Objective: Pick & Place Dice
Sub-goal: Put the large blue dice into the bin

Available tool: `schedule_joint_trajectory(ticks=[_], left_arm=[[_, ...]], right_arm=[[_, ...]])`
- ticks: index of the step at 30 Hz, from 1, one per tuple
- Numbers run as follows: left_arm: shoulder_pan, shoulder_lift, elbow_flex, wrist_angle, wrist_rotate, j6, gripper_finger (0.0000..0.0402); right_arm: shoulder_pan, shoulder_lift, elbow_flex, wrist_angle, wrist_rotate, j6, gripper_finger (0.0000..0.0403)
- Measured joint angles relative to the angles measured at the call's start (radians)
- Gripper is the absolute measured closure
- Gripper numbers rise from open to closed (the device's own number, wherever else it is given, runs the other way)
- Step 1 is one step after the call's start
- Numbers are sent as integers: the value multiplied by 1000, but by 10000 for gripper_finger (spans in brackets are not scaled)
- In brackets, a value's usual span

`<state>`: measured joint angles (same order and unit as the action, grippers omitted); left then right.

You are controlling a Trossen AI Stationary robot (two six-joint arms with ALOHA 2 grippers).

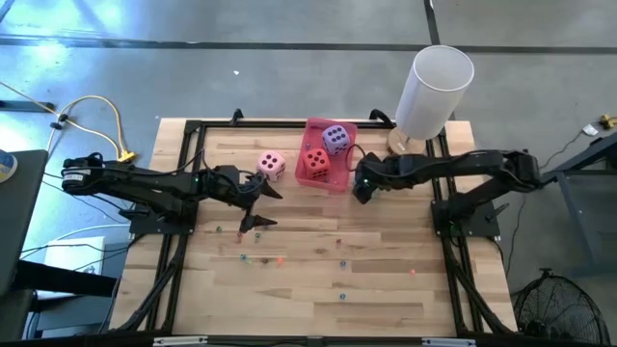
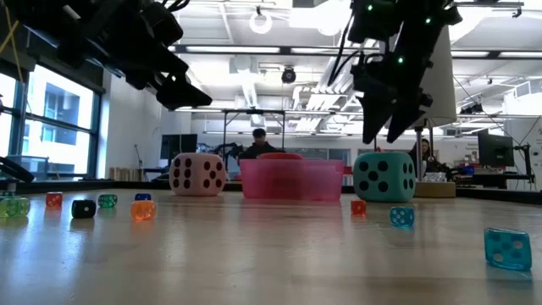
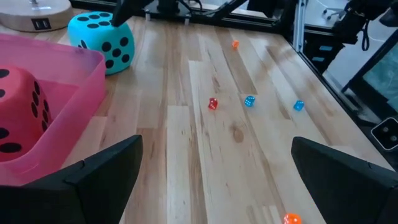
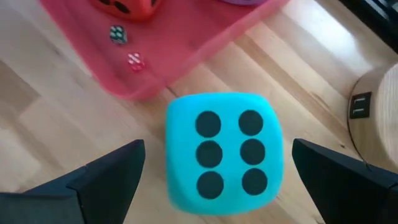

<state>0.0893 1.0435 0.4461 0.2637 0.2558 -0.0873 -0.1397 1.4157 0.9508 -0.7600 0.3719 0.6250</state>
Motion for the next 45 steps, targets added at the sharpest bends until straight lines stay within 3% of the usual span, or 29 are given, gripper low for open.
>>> schedule_joint_trajectory(ticks=[18, 45], left_arm=[[0, 0, 0, -1, 2, 3, 2], [0, 0, 0, -1, 2, -41, 2]], right_arm=[[-72, 64, 0, -45, -6, -39, 4], [-92, 64, -68, 65, -65, -57, 3]])
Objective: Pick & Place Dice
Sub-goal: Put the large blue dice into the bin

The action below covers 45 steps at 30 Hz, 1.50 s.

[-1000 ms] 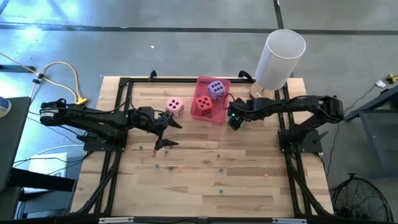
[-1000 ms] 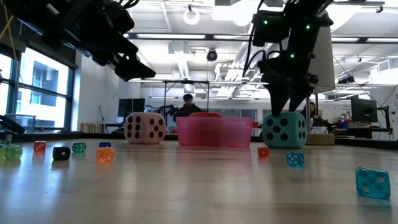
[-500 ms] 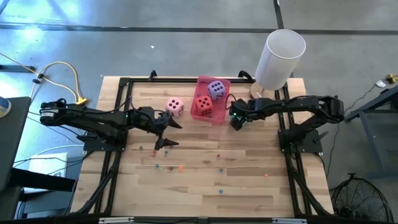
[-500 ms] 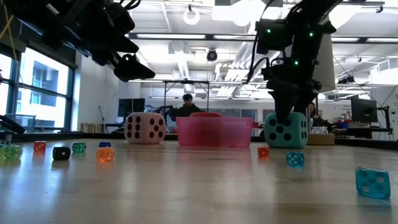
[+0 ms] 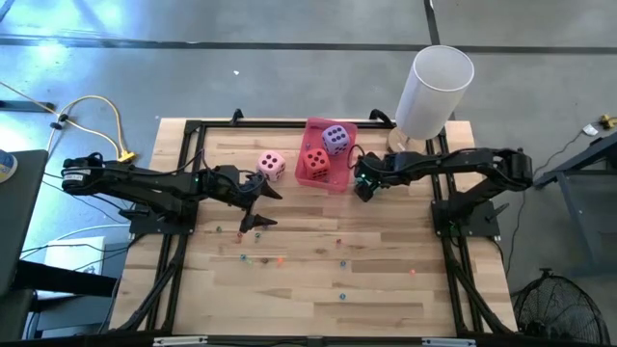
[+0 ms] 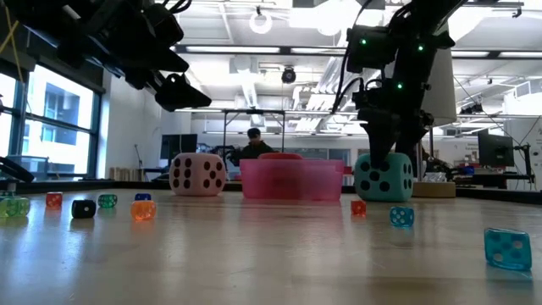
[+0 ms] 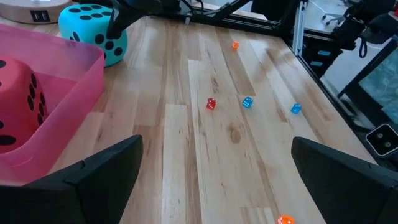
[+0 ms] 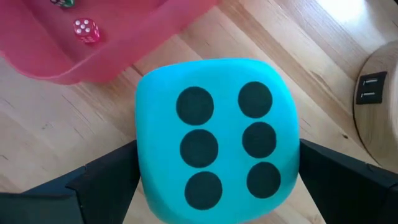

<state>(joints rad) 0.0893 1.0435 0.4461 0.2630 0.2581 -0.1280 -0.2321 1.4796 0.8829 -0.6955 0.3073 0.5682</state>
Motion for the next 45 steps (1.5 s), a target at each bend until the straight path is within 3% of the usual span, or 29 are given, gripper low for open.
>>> schedule_joint_trajectory(ticks=[10, 18, 27, 32, 45], left_arm=[[0, 0, 0, 0, 0, -4, 2], [0, 0, 0, 0, 0, -26, 2], [0, 0, 0, 0, 0, -34, 2], [0, 0, 0, 0, 0, -35, 2], [0, 0, 0, 0, 0, -56, 2]], right_arm=[[11, 2, -1, 61, -3, -13, 3], [12, 2, -1, 81, 0, 68, 4], [27, 2, -1, 81, 4, 87, 42], [52, 2, -1, 81, 7, 84, 63], [172, -31, 0, 56, -7, 115, 65]])
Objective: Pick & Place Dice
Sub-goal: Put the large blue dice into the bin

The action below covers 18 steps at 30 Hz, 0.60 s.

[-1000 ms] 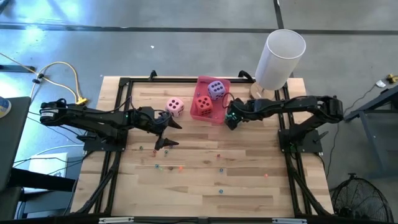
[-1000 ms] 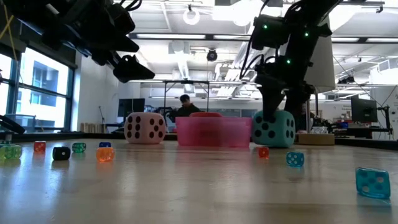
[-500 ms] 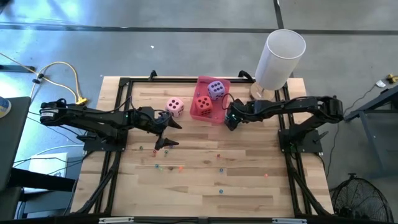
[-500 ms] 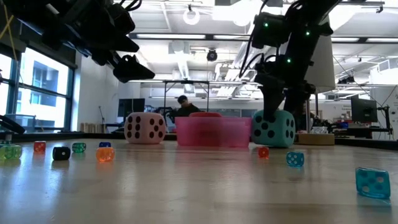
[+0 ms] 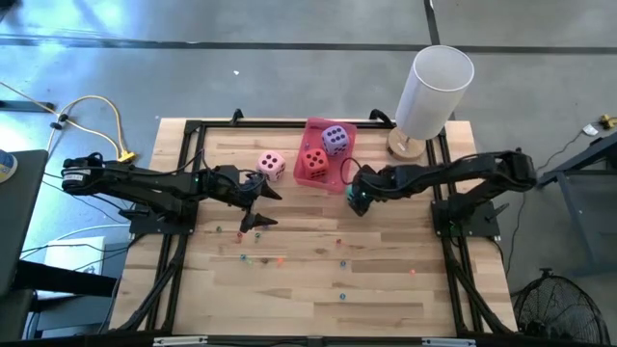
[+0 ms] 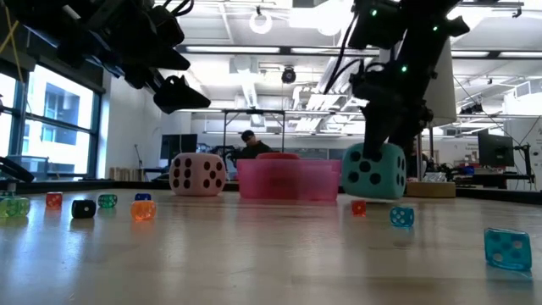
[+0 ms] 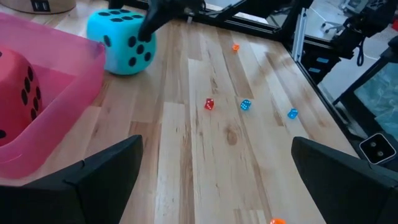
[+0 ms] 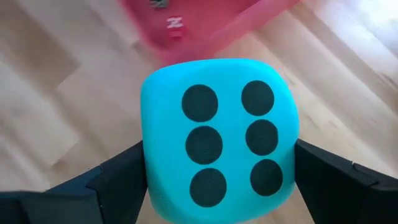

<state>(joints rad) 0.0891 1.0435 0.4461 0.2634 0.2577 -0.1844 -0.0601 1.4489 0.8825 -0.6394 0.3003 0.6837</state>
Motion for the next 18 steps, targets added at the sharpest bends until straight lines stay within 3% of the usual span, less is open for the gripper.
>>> schedule_joint_trajectory(ticks=[6, 12, 18], left_arm=[[0, 0, 0, 0, 0, 0, 2], [4, 0, 0, -1, -1, 7, 2], [42, -36, 0, 11, 2, 3, 2]], right_arm=[[61, -41, 47, -16, -20, -26, 65], [104, -48, 224, -73, -17, -100, 65], [67, -41, 417, -18, 152, -218, 65]])
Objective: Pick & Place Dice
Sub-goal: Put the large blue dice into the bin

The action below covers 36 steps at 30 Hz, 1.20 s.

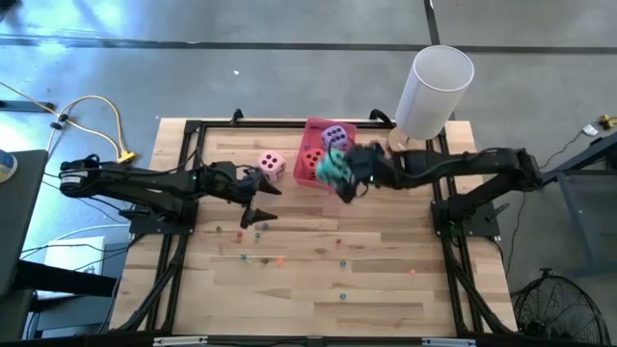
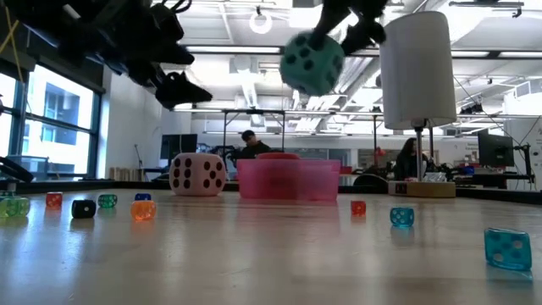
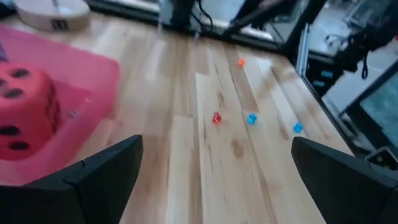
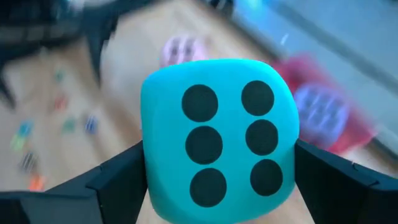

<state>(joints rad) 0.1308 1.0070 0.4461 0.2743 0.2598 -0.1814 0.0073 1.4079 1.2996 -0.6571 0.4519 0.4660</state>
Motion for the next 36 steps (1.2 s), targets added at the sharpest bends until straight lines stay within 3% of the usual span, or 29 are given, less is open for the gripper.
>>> schedule_joint_trajectory(ticks=[7, 13, 25, 36], left_arm=[[75, -185, 4, 3, 0, 8, 2], [105, -305, 4, -15, 0, 9, 2], [105, -307, 4, -67, 2, 9, 2], [105, -307, 4, -108, 2, 9, 2]], right_arm=[[-157, 28, 96, 19, 38, -78, 64], [-296, 141, 96, 22, -53, -84, 64], [-432, 350, 95, 121, -113, -123, 64], [-444, 363, 95, 179, -111, -121, 38]])
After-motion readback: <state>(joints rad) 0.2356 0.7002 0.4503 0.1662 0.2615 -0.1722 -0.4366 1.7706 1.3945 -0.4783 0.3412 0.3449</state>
